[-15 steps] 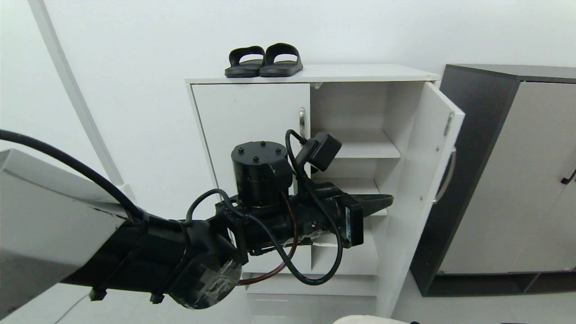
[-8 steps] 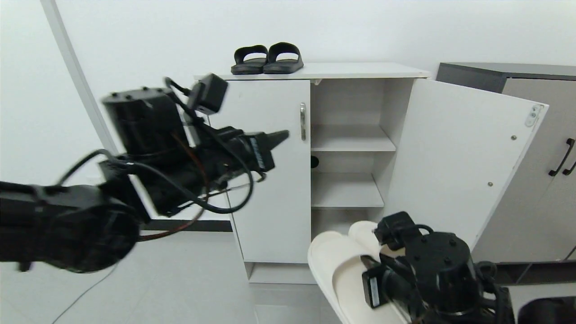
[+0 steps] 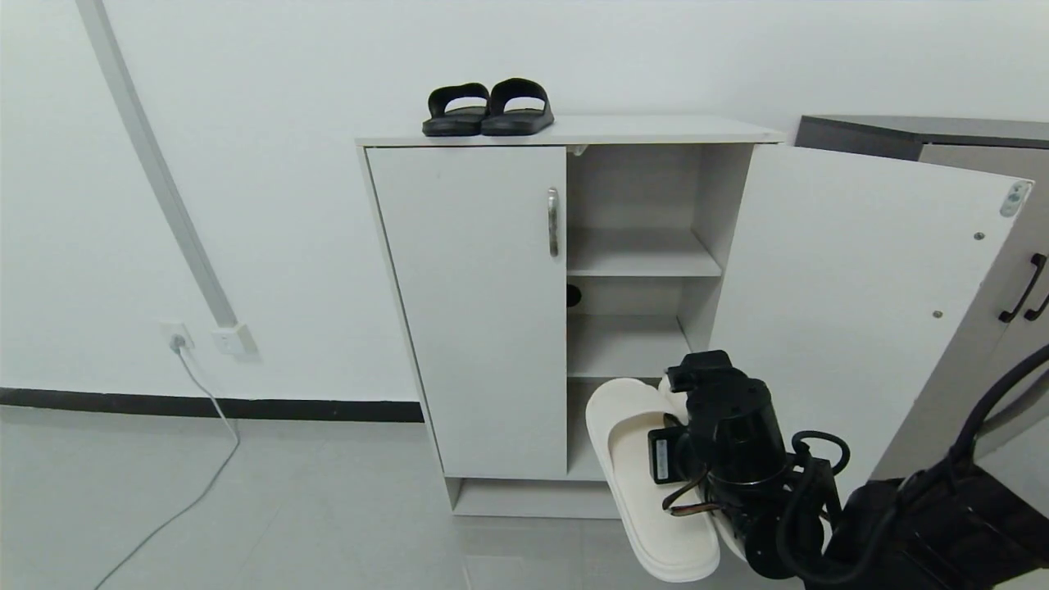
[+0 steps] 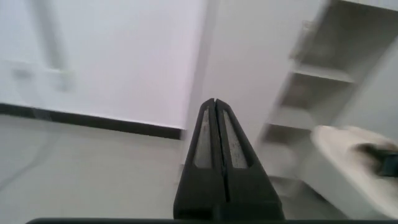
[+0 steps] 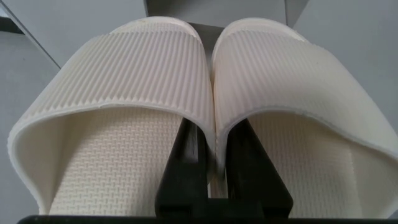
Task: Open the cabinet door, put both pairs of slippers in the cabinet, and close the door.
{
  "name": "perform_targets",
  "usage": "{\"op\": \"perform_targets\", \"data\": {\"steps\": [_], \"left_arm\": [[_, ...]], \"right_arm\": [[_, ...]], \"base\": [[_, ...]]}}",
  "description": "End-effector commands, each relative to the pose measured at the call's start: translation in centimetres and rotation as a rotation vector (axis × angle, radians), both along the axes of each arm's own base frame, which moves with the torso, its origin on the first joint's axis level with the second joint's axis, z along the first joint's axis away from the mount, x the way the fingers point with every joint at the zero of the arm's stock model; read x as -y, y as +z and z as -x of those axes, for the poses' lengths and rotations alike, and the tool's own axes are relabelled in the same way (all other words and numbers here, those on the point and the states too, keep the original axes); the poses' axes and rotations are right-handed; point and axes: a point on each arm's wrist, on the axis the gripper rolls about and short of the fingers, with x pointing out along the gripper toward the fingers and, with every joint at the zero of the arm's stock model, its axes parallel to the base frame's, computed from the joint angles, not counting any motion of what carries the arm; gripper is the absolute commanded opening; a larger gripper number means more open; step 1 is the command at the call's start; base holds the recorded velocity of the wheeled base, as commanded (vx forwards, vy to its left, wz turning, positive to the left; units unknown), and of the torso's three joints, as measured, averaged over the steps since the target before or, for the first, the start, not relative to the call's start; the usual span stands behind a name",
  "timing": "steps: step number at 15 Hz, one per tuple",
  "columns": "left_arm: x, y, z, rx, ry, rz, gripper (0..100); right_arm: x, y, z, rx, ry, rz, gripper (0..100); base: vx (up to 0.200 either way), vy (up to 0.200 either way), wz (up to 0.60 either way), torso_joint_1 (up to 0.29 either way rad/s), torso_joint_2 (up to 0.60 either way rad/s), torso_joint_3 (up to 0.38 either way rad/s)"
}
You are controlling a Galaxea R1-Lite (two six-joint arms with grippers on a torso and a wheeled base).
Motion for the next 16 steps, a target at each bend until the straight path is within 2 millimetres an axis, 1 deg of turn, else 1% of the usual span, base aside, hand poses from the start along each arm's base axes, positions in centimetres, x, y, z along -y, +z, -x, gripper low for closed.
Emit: {"op": "perform_targets", "data": {"steps": [1, 2, 3, 4, 6, 7, 9, 11, 12, 13, 14, 16], "left_arm": [[-0.5, -12.2, 5.7, -0.081, 0.321, -0.038, 0], [-0.5, -13.2, 5.4, -0.065, 0.289, -0.042, 0], [-0.3, -13.7, 4.9, 0.024, 0.130, -0.022, 0], [-0.1, -14.3, 4.6, 0.051, 0.029, -0.022, 0], [0.2, -14.2, 4.5, 0.091, -0.084, -0.026, 0], [0.2, -14.3, 4.5, 0.090, -0.083, -0.028, 0], [0.0, -14.3, 4.5, 0.076, 0.021, -0.030, 0], [0.0, -14.3, 4.5, 0.078, -0.008, -0.065, 0], [0.2, -14.3, 4.5, 0.081, -0.107, -0.077, 0], [0.3, -14.3, 4.5, 0.083, -0.141, -0.095, 0], [0.3, -14.3, 4.5, 0.080, -0.130, -0.117, 0], [0.1, -14.3, 4.5, 0.075, -0.044, -0.095, 0]], "right_arm": [[0.0, -0.4, 0.0, -0.010, -0.001, 0.009, 0], [0.1, -0.6, 0.1, -0.014, -0.002, 0.014, 0], [0.1, -0.6, 0.1, -0.010, -0.003, 0.011, 0], [0.1, -0.9, 0.1, -0.014, -0.003, 0.017, 0], [-0.3, -1.6, -0.2, -0.013, 0.001, 0.018, 0], [-0.6, -2.0, -0.4, -0.004, 0.002, 0.013, 0], [-0.9, -2.8, -0.7, 0.016, 0.010, 0.018, 0], [-1.0, -2.9, -0.9, 0.025, 0.011, 0.014, 0], [-1.1, -2.9, -0.8, 0.026, 0.014, 0.012, 0], [-1.1, -2.9, -0.8, 0.028, 0.017, 0.010, 0], [-1.1, -2.9, -0.8, 0.031, 0.017, 0.007, 0], [-1.2, -2.8, -0.7, 0.036, 0.018, 0.001, 0]], "base": [[0.000, 0.000, 0.00, 0.000, 0.00, 0.000], [0.000, 0.000, 0.00, 0.000, 0.00, 0.000], [0.000, 0.000, 0.00, 0.000, 0.00, 0.000], [0.000, 0.000, 0.00, 0.000, 0.00, 0.000], [0.000, 0.000, 0.00, 0.000, 0.00, 0.000], [0.000, 0.000, 0.00, 0.000, 0.00, 0.000], [0.000, 0.000, 0.00, 0.000, 0.00, 0.000], [0.000, 0.000, 0.00, 0.000, 0.00, 0.000], [0.000, 0.000, 0.00, 0.000, 0.00, 0.000], [0.000, 0.000, 0.00, 0.000, 0.00, 0.000], [0.000, 0.000, 0.00, 0.000, 0.00, 0.000], [0.000, 0.000, 0.00, 0.000, 0.00, 0.000]]}}
